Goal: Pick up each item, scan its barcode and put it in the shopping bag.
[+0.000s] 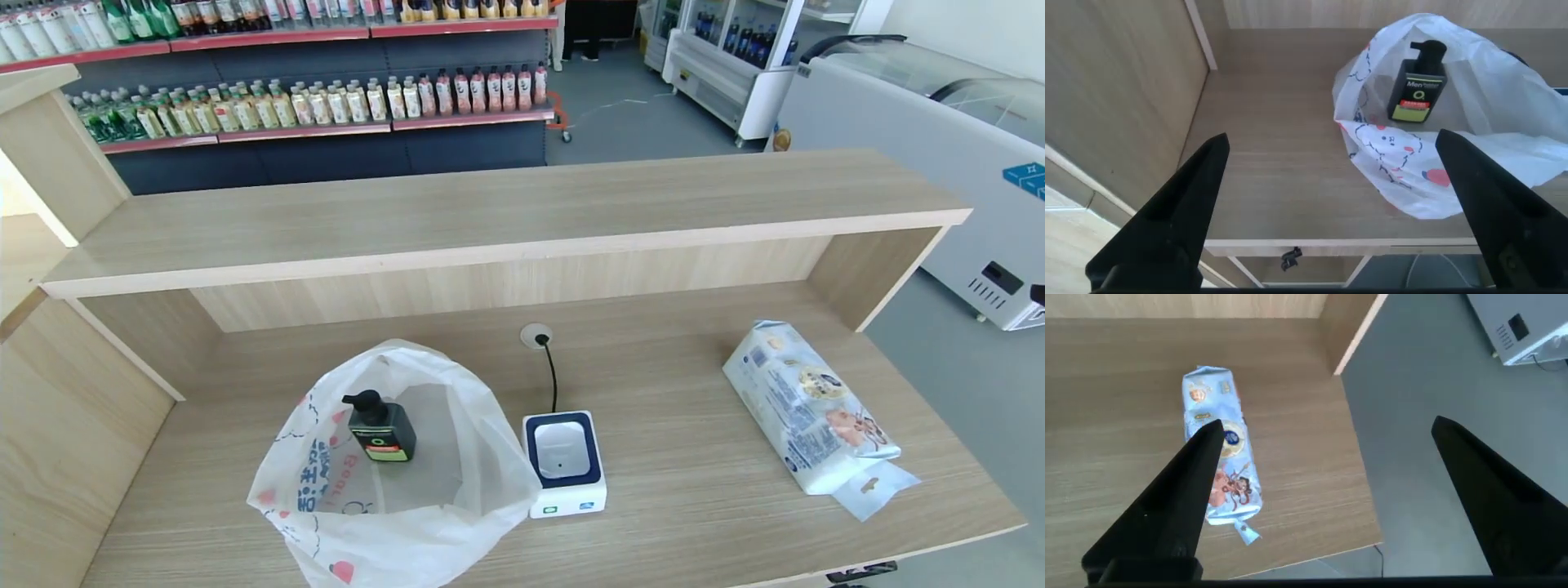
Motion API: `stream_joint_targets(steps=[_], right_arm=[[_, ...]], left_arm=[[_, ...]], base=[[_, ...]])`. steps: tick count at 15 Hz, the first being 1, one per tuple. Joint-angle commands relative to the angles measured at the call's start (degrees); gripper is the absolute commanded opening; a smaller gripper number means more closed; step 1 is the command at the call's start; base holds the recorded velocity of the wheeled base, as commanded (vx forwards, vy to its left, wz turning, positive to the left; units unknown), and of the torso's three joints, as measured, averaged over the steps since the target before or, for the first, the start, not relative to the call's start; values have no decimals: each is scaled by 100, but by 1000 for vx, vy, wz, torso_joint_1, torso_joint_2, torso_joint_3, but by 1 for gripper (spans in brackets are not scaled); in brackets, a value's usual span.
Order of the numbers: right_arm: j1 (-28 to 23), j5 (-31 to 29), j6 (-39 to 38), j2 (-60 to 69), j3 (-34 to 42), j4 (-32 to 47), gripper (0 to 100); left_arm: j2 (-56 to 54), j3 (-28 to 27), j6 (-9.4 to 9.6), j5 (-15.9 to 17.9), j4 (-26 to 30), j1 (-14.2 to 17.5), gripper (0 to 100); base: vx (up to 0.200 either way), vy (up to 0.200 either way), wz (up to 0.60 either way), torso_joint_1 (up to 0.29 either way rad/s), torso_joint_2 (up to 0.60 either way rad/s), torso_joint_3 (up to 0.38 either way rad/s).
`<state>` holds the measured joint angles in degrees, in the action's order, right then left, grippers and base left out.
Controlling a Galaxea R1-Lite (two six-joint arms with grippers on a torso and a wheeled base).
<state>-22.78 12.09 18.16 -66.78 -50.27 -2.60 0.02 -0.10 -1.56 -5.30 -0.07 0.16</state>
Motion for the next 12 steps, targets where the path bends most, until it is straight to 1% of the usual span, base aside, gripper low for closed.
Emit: stream_joint_targets(steps=[1, 3, 5, 12], right_arm=[[2, -14, -357, -810, 193, 31, 100], [20, -14, -647, -1549, 149, 49, 100], [-7, -14, -612, -2076, -61, 14, 100], [2, -14, -507, -2902, -290, 5, 100]], left_arm=[[-2, 1, -2, 3, -1, 2, 100], [-2, 1, -2, 3, -1, 2, 100], [-2, 1, -2, 3, -1, 2, 100], [-2, 1, -2, 3, -1, 2, 100]], base=[[0, 0, 0, 0, 0, 0], [0, 0, 0, 0, 0, 0], [0, 0, 0, 0, 0, 0], [0, 0, 0, 0, 0, 0]])
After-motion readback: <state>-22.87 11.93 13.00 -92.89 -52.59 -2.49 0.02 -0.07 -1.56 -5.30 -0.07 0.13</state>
